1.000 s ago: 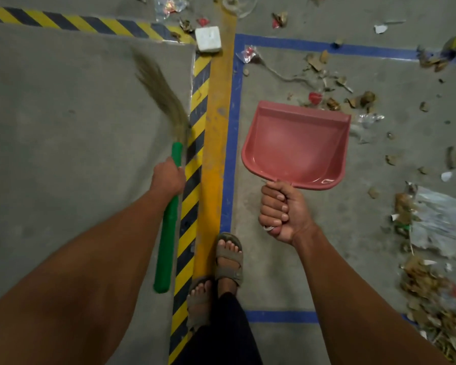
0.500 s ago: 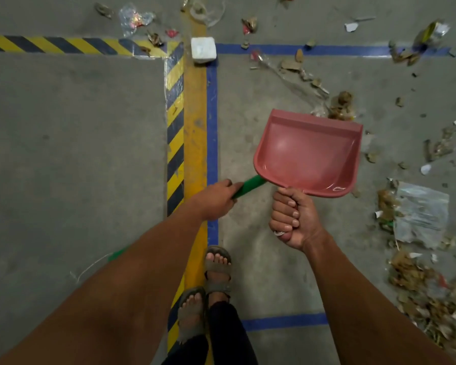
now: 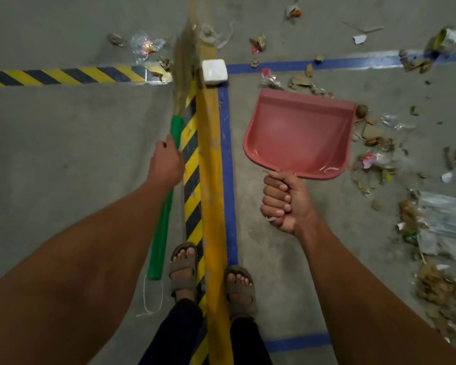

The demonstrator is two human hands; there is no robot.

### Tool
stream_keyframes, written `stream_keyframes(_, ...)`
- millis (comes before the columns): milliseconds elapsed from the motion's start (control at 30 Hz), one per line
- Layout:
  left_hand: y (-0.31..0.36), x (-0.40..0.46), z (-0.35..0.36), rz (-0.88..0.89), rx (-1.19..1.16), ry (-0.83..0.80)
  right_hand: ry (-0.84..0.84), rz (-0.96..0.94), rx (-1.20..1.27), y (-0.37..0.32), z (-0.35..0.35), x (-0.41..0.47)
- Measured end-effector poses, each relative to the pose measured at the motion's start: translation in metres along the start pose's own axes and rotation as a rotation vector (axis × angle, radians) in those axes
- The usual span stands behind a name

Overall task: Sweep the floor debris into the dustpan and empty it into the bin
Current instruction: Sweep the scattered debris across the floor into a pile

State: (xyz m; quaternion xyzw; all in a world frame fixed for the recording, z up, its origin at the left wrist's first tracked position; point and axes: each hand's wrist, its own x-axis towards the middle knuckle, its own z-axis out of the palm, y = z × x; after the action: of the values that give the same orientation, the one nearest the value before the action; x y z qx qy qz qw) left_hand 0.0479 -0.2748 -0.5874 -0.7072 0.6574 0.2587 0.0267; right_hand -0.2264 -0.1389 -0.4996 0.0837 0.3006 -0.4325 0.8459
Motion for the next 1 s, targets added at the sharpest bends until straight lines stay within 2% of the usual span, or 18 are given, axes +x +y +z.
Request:
stream_keyframes(100,-0.008,0.032,-0.003,0.047,0.089,-0.144,0.017,-0.020,0.017,0.005,-0.001,0.014)
stream_keyframes(267,-0.005,0.035,0.005,0.405,0.198,-0.344,0.052,-0.050,0.055,0.020,-0.008,0.015)
stream_keyframes(367,-0.001,0.020,0.010,0.588,0.196,-0.385,0.072,-0.074,0.105,0.029,-0.011,0.006)
stream_keyframes(433,0.000,0.013,0.012,0.644,0.174,-0.357,0.090,-0.099,0.127,0.031,-0.009,-0.001)
stream_keyframes(533,-0.001,0.003,0.016,0.606,0.114,-0.253,0.132,-0.148,0.141,0.031,-0.007,-0.007)
stream_keyframes(733,0.016,-0.008,0.028,0.325,0.050,-0.074,0.122,-0.205,0.179,0.024,-0.019,-0.022)
stream_keyframes(800,0.023,-0.011,0.039,0.189,0.044,-0.117,0.114,-0.217,0.184,0.024,-0.030,-0.028)
stream_keyframes(867,0.033,-0.016,0.051,0.067,0.055,-0.229,0.110,-0.222,0.189,0.025,-0.039,-0.036)
stream_keyframes(933,0.043,-0.027,0.068,0.103,0.121,-0.333,0.110,-0.224,0.194,0.027,-0.050,-0.047)
stream_keyframes(1000,0.053,-0.040,0.083,0.220,0.166,-0.411,0.111,-0.225,0.203,0.030,-0.059,-0.059)
